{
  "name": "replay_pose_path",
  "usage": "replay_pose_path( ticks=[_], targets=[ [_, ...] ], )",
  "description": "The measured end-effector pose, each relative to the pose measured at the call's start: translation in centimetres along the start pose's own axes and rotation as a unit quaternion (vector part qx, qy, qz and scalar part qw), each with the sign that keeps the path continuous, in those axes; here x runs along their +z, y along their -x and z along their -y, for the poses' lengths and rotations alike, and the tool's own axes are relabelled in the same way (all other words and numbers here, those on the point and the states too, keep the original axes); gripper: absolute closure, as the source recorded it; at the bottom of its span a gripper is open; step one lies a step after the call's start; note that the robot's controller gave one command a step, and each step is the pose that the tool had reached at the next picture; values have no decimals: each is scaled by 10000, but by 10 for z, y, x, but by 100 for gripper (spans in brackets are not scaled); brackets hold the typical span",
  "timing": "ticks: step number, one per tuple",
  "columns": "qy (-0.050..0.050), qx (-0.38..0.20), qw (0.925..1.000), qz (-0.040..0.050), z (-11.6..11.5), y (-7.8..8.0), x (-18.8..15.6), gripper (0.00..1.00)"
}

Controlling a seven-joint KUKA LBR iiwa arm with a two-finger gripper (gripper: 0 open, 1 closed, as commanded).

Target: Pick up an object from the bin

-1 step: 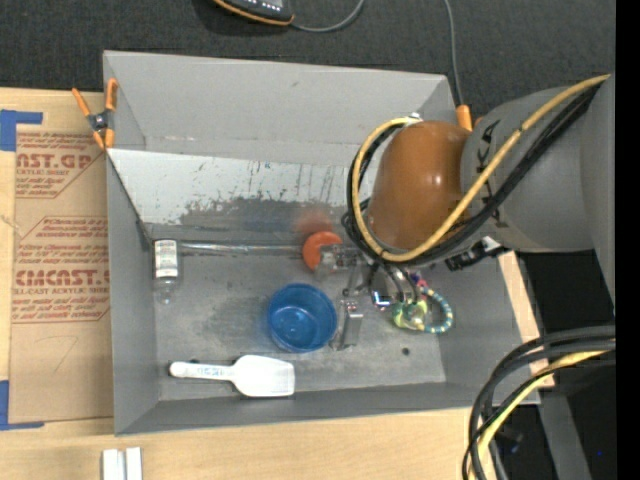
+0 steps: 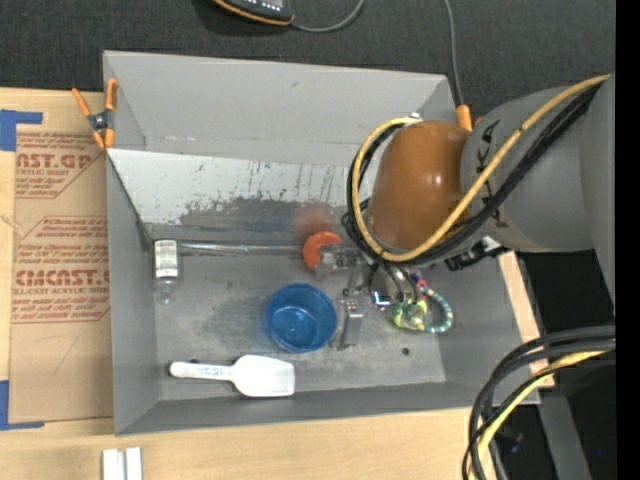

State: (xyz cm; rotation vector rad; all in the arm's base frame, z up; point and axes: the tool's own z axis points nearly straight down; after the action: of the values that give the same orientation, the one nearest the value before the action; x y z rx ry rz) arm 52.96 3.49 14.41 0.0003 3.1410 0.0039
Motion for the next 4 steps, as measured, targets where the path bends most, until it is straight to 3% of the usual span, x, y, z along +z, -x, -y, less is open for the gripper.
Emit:
replay_pose_path(
  ticks=[1, 2, 4],
  targets=[
    [-3, -394, 9992, 16, -12, -35, 48, 0],
    [6, -733, 9973, 8, -4, -45, 72, 100],
    [8, -441, 9990, 5, -10, -44, 73, 100]
  ],
)
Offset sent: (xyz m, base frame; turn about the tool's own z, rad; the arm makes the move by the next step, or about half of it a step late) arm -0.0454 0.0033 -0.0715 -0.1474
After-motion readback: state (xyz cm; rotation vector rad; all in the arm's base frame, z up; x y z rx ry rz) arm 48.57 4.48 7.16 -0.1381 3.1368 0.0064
